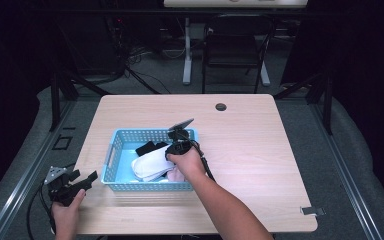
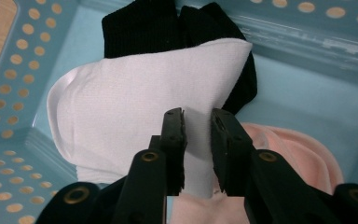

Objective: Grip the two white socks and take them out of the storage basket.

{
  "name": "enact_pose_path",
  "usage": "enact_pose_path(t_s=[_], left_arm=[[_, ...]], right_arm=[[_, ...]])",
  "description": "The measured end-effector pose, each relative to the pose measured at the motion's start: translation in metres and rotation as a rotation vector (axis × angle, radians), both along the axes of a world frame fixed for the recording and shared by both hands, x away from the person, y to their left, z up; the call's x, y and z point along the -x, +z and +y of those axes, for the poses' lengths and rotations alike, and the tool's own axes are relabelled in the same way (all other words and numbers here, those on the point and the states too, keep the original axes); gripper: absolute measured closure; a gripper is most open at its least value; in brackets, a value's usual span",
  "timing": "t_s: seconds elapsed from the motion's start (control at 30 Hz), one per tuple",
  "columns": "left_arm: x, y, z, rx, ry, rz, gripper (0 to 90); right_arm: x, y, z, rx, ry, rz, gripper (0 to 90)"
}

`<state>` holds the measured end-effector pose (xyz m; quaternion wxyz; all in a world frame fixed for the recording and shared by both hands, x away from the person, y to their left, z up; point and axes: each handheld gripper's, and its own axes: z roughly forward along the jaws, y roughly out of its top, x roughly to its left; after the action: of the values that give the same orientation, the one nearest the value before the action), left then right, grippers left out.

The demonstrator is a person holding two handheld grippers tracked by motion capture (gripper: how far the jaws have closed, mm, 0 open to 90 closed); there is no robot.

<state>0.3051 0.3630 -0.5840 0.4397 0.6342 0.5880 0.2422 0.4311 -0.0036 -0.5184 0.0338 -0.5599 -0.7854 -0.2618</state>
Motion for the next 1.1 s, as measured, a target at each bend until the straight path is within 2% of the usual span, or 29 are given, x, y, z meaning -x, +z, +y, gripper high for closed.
enact_pose_path(t_s=[0.1,0.13,0.17,0.3,0.37,0.4,0.43,0.47,0.5,0.53,0.57,0.6,0.63,0.67,0.7,0.73,0.77,0.8,0.83,0.93,0.97,1.1], left_arm=[[0.000,0.000,0.000,0.000,0.000,0.000,23.4],[0.000,0.000,0.000,0.000,0.000,0.000,23.4],[0.000,0.000,0.000,0.000,0.000,-0.001,23.4],[0.000,0.000,0.000,0.000,0.000,0.000,23.4],[0.000,0.000,0.000,0.001,0.000,0.000,23.4],[0.000,0.000,0.000,0.001,0.000,0.000,23.4],[0.000,0.000,0.000,0.000,0.000,0.000,23.4],[0.000,0.000,0.000,0.000,0.000,0.000,23.4],[0.000,0.000,0.000,0.000,0.000,0.000,23.4],[0.000,0.000,0.000,0.000,0.000,0.000,23.4],[0.000,0.000,0.000,0.000,0.000,0.001,23.4],[0.000,0.000,0.000,-0.001,0.000,0.001,23.4],[0.000,0.000,0.000,-0.001,0.000,0.002,23.4],[0.000,0.000,0.000,-0.001,0.000,0.002,23.4],[0.000,0.000,0.000,-0.002,-0.001,0.001,23.4],[0.000,0.000,0.000,-0.002,-0.001,0.002,23.4],[0.000,0.000,0.000,-0.003,-0.001,0.002,23.4],[0.000,0.000,0.000,-0.003,-0.001,0.002,23.4],[0.000,0.000,-0.001,-0.002,-0.002,0.002,23.4],[0.000,0.000,0.000,-0.002,-0.002,0.002,23.4],[0.000,0.000,0.000,-0.001,0.000,0.001,23.4],[0.000,0.000,0.000,0.000,0.000,0.001,23.4]], right_arm=[[0.003,0.003,0.001,0.005,0.012,-0.037,83.9],[0.003,0.003,0.001,0.005,0.012,-0.037,83.9],[0.004,0.006,0.000,0.006,0.021,-0.061,86.9],[0.007,0.010,0.001,0.004,0.043,-0.097,88.0],[0.012,0.015,0.002,-0.008,0.061,-0.150,88.2],[0.012,0.015,0.002,-0.008,0.061,-0.150,88.2],[0.017,0.021,0.003,-0.008,0.083,-0.182,88.3],[0.017,0.021,0.003,-0.008,0.083,-0.182,88.3],[0.023,0.026,0.005,-0.012,0.115,-0.239,88.4],[0.023,0.026,0.005,-0.012,0.115,-0.239,88.4],[0.030,0.031,0.008,-0.008,0.144,-0.286,88.4],[0.030,0.031,0.008,-0.008,0.144,-0.286,88.4],[0.036,0.036,0.010,-0.005,0.175,-0.324,88.4],[0.036,0.036,0.010,-0.005,0.175,-0.324,88.4],[0.041,0.041,0.012,-0.005,0.207,-0.353,88.4],[0.041,0.041,0.012,-0.005,0.207,-0.353,88.4],[0.046,0.044,0.014,0.002,0.234,-0.410,88.4],[0.046,0.044,0.014,0.002,0.234,-0.410,88.4],[0.049,0.046,0.016,0.010,0.244,-0.432,88.4],[0.055,0.051,0.019,-0.006,0.267,-0.478,88.6],[0.059,0.054,0.022,-0.017,0.280,-0.507,88.6],[0.067,0.059,0.025,-0.026,0.300,-0.543,88.7]])
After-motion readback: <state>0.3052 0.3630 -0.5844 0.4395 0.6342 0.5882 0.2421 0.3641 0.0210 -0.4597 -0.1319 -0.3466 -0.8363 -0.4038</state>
